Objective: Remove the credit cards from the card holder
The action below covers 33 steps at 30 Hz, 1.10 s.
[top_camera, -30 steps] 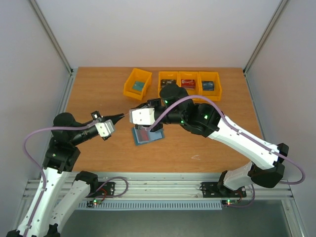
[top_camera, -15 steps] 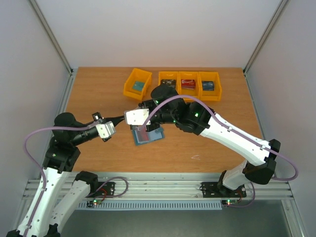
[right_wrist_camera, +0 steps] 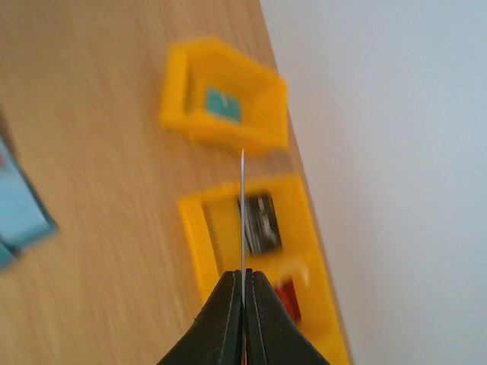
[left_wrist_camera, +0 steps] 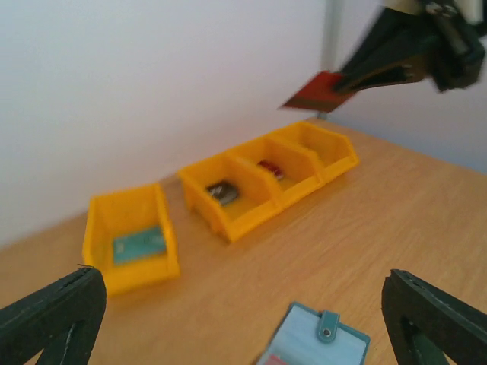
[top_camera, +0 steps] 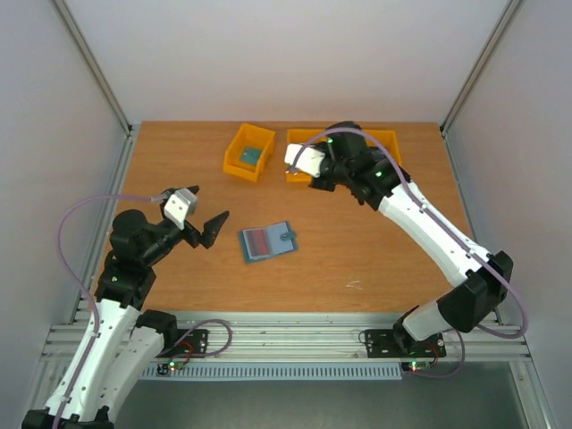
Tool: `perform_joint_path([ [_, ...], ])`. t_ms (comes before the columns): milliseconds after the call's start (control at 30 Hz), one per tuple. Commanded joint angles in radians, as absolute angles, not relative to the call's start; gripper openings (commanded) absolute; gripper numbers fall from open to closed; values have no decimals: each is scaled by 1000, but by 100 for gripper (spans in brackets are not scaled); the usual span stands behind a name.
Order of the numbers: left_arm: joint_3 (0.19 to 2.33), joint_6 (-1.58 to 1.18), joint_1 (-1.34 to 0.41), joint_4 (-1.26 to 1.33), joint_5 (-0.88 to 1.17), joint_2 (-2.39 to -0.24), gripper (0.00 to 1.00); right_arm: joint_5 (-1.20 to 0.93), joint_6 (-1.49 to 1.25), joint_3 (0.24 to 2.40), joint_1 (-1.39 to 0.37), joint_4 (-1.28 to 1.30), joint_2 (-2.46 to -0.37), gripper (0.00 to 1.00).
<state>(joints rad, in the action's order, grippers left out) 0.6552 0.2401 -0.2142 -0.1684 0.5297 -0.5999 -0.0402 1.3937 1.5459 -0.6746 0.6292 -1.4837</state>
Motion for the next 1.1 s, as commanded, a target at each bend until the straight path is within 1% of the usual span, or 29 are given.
perform_joint_path([
  [0, 555, -247, -149, -88, 362, -583, 99, -10, 1470, 1455, -511, 536, -1496, 1],
  [133, 480, -357, -79, -107, 369, -583, 99, -74, 1496, 1441, -379, 444, -1579, 1],
  [300, 424, -317, -27, -127, 386, -606, 99, -82, 1606, 1465, -288, 327, -1730, 1],
  [433, 399, -301, -12, -96, 399, -661, 99, -51, 1666, 1568, -250, 307, -1880, 1],
  [467, 400, -309, 18, -87, 406, -677, 99, -52, 1672, 1593, -240, 301, -1913, 1],
  [667, 422, -319, 38, -12, 429, -788, 99, -55, 1748, 1757, -217, 342, -2087, 1],
  [833, 444, -301, 40, -11, 418, -846, 99, -16, 1790, 1860, -204, 351, -2202, 1],
  [933, 457, -302, 44, 25, 410, -871, 99, 26, 1858, 1880, -200, 341, -2235, 1],
  [1067, 461, -295, 44, 52, 408, -905, 99, 28, 1872, 1897, -191, 344, -2248, 1],
])
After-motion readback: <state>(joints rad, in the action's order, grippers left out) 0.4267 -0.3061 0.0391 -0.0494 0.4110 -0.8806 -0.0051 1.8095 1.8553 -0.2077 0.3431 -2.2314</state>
